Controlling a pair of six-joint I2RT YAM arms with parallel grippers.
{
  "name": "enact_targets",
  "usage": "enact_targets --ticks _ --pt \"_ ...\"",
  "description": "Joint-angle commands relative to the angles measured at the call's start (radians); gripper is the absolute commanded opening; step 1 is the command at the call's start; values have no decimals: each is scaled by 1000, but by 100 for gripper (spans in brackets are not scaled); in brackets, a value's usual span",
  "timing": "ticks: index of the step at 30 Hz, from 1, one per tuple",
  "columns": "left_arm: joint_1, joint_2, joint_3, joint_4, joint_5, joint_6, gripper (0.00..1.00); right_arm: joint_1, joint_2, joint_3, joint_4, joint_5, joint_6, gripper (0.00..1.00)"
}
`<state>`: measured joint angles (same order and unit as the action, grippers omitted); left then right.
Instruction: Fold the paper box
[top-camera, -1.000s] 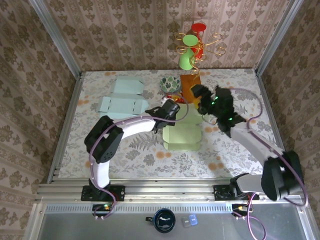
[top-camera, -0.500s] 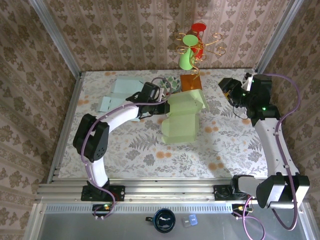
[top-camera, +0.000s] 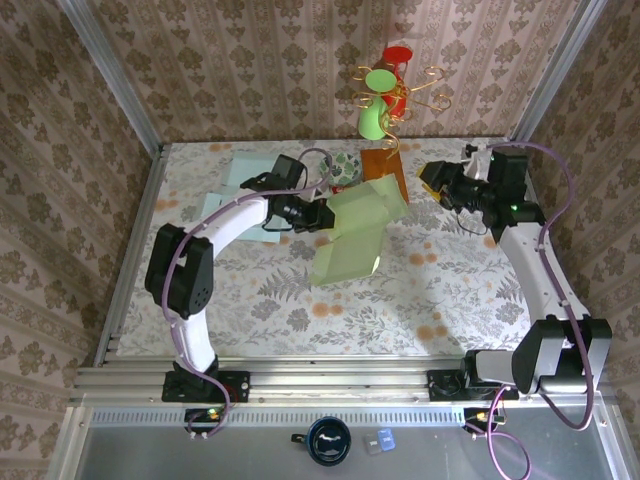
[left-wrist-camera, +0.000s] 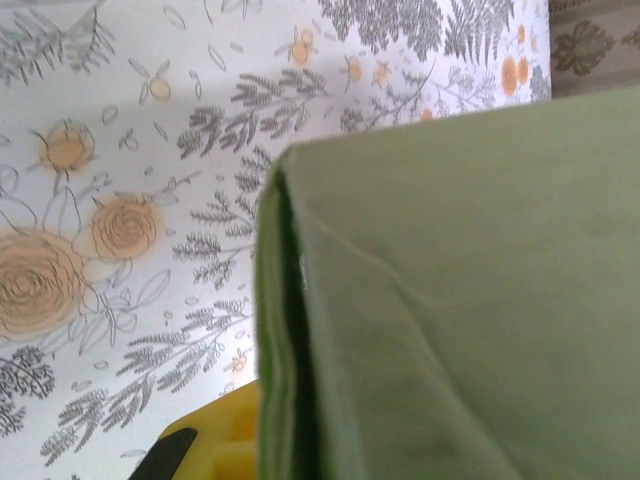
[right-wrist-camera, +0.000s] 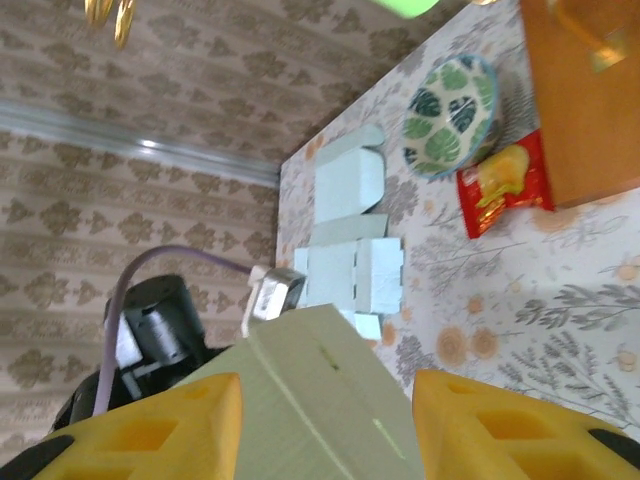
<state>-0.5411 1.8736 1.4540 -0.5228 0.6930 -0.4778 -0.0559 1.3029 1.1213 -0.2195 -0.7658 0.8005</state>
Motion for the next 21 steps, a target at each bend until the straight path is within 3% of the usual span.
enact_targets --ticks 1,21 --pt "12 15 40 -55 56 26 0 30 11 -6 38 -95 -48 48" --pt "17 80 118 -96 114 45 0 127 28 -72 67 -104 -67 45"
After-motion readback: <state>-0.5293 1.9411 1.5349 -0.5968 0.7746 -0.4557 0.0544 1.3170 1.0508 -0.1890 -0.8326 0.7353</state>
